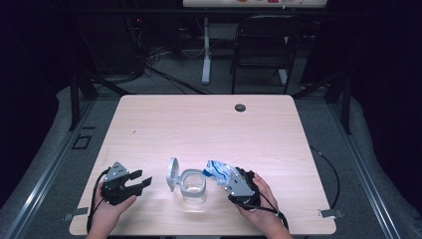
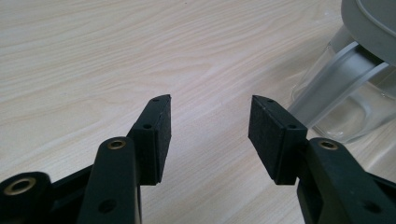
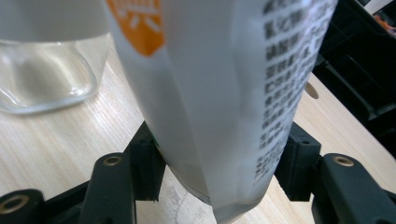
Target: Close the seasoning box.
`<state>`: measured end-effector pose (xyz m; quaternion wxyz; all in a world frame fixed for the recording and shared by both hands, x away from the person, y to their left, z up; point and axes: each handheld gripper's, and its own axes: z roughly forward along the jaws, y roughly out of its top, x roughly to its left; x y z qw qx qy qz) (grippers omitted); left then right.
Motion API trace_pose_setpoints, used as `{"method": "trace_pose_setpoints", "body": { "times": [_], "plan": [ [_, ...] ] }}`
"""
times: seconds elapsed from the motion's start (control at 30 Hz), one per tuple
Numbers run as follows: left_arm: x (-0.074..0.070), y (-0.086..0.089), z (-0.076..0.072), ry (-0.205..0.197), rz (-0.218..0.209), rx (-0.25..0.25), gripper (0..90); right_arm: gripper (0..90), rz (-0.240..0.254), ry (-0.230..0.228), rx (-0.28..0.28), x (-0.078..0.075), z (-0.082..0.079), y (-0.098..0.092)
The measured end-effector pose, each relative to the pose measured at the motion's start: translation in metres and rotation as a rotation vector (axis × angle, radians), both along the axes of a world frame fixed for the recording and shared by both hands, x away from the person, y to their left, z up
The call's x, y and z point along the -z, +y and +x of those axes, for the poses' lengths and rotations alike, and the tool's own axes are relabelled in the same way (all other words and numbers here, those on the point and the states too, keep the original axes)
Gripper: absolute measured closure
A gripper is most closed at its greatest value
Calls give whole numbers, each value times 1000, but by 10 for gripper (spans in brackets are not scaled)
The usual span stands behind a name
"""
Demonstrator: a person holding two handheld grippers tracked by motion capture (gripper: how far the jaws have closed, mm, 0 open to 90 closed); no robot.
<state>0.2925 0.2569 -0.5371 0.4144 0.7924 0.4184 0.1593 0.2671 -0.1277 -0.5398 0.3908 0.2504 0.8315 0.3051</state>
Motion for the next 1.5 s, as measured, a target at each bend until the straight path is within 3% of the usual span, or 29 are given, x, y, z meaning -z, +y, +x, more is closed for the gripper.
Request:
{"method": "trace_pose_setpoints", "body": {
  "times": [0.2, 0.37, 1.1, 1.2, 1.23, 1.27, 1.4, 1.43, 1.47, 1.5],
  "plan": [
    [0, 0, 0, 0, 2, 1, 497, 436, -35, -16, 1, 3, -1, 3],
    [0, 0, 0, 2, -1, -2, 497, 436, -94, -57, 15, 4, -2, 7],
    [1, -1, 0, 3, -3, -4, 497, 437, -162, -126, 10, 8, -3, 11],
    [2, -1, 0, 3, -6, 0, 497, 438, -202, -132, 12, 7, -5, 11],
    [1, -1, 0, -1, -6, 0, 497, 438, -190, -139, 6, 8, -4, 12],
    [0, 0, 0, -4, -4, 1, 497, 438, -216, -143, 4, 7, -6, 13],
    [1, -1, 0, -1, -4, 1, 497, 440, -243, -158, -4, 5, -7, 15],
    [1, -1, 0, -1, -3, 0, 497, 440, -230, -169, -7, 6, -7, 16],
    [1, -1, 0, 0, -2, 1, 497, 440, -261, -161, -3, 3, -8, 16],
    [1, -1, -1, 0, -2, 2, 497, 440, -261, -161, -3, 3, -8, 16]
  ]
}}
